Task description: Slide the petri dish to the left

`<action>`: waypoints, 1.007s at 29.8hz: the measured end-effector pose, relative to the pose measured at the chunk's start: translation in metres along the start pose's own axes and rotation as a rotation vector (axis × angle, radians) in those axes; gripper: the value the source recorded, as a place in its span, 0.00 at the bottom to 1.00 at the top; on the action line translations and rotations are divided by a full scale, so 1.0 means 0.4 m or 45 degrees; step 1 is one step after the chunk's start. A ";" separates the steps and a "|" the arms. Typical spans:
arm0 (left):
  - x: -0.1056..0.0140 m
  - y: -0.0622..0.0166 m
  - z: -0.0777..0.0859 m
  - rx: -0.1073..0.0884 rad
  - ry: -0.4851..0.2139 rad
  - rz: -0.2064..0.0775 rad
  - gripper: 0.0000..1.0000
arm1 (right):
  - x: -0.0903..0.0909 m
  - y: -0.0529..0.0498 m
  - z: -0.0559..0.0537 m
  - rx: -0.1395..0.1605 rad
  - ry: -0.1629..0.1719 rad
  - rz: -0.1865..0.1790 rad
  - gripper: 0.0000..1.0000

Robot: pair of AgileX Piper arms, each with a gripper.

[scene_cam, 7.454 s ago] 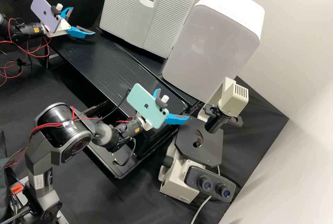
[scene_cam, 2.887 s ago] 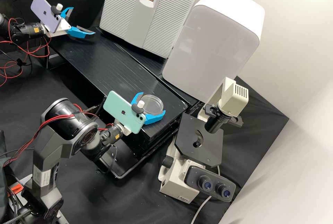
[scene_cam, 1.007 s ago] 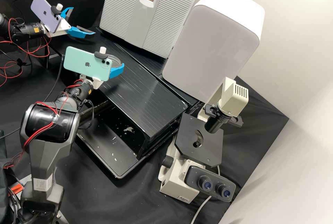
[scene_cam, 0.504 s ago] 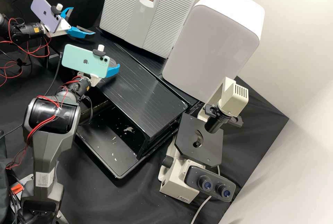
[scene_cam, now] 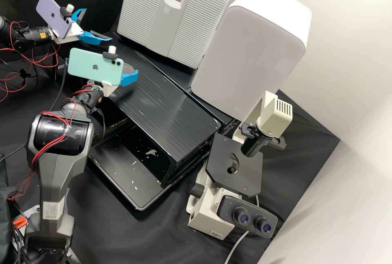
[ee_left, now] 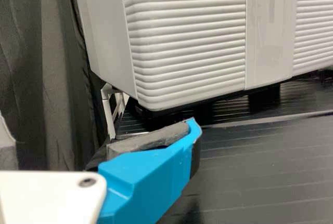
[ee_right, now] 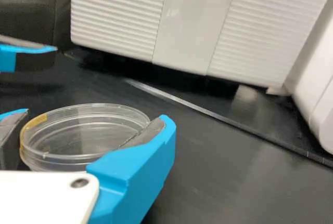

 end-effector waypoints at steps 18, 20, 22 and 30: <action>0.000 0.000 0.000 0.000 0.000 0.000 1.00 | 0.082 -0.016 -0.020 -0.009 -0.047 -0.088 0.00; 0.000 0.000 0.000 0.000 0.000 0.000 1.00 | 0.091 -0.015 -0.023 -0.011 -0.057 -0.091 0.00; 0.000 0.000 0.000 0.000 0.000 0.000 1.00 | 0.102 -0.012 -0.030 -0.037 -0.057 -0.090 0.00; 0.000 0.000 0.000 0.000 0.000 0.000 1.00 | 0.140 -0.006 -0.038 -0.085 -0.103 -0.075 0.00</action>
